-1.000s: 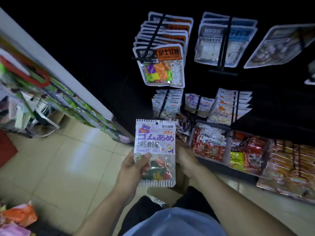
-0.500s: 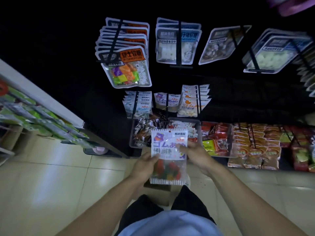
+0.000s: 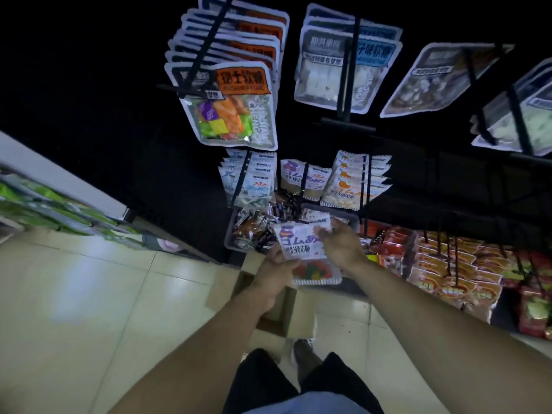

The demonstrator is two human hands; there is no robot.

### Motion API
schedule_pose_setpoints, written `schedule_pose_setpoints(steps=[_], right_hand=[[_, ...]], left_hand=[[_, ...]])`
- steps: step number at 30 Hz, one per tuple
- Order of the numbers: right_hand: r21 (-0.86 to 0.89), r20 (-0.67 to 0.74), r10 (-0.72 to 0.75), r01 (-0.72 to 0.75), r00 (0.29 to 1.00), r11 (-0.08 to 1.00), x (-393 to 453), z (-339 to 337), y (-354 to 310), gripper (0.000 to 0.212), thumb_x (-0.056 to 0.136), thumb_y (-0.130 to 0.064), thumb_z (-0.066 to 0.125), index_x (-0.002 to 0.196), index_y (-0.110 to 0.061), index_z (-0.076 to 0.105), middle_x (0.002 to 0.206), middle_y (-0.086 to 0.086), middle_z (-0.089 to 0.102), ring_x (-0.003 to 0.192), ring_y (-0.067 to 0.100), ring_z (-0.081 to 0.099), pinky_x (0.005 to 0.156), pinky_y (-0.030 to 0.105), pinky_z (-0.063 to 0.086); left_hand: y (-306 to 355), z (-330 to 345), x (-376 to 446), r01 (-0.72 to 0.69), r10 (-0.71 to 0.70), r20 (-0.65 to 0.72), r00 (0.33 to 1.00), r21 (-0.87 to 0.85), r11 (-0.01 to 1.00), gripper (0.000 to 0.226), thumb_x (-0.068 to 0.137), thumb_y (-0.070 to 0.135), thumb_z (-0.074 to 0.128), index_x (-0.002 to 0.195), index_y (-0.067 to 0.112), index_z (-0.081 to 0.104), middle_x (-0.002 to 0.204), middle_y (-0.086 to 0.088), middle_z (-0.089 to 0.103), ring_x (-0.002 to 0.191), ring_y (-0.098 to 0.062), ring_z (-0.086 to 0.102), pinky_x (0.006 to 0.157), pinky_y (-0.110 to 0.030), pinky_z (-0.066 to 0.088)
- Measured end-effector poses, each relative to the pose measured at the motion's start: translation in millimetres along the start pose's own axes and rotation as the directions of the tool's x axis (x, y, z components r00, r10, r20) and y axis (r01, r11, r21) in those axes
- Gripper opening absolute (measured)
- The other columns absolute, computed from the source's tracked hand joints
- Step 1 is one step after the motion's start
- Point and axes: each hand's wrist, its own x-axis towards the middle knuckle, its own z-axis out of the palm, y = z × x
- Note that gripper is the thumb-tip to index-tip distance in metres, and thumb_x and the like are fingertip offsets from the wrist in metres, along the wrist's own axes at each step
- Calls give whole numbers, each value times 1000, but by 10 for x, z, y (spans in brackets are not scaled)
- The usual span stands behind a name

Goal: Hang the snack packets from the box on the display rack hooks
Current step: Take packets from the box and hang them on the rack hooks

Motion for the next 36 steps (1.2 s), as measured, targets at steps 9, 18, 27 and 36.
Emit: schedule_pose_setpoints(steps=[9,18,27,36], right_hand=[[87,-94,4,4,996,996,104,132,-29,27,102,-48,52,102,-23,62,94,-4,61,96,21,60,80,30,38],[58,-121,-20,27,992,998,209,141,-180,53,108,-39,44,154,-12,38,148,16,54,111,31,66,98,44,53],[-73,-175,-35,22,984,997,602,-92,-540,49,108,-30,48,150,-4,47,109,21,67,71,24,64,52,25,48],[-195,-190,-52,14,980,981,796,-288,-769,50,103,-17,56,150,-2,44,143,22,56,119,37,62,78,35,47]], left_hand=[[189,-139,29,-218,214,-81,973,-35,975,63,98,1,63,152,28,46,147,11,54,134,-5,48,102,-18,43],[330,-17,20,-293,296,-36,954,79,953,72,100,-4,55,155,39,38,166,7,32,152,-12,29,119,-25,25],[784,-94,220,-333,332,50,942,278,901,84,103,-7,46,158,49,16,168,-1,28,70,-19,66,46,-24,48],[766,-120,352,-321,320,59,946,339,884,88,98,-1,62,162,39,18,165,3,33,146,-15,39,115,-36,44]])
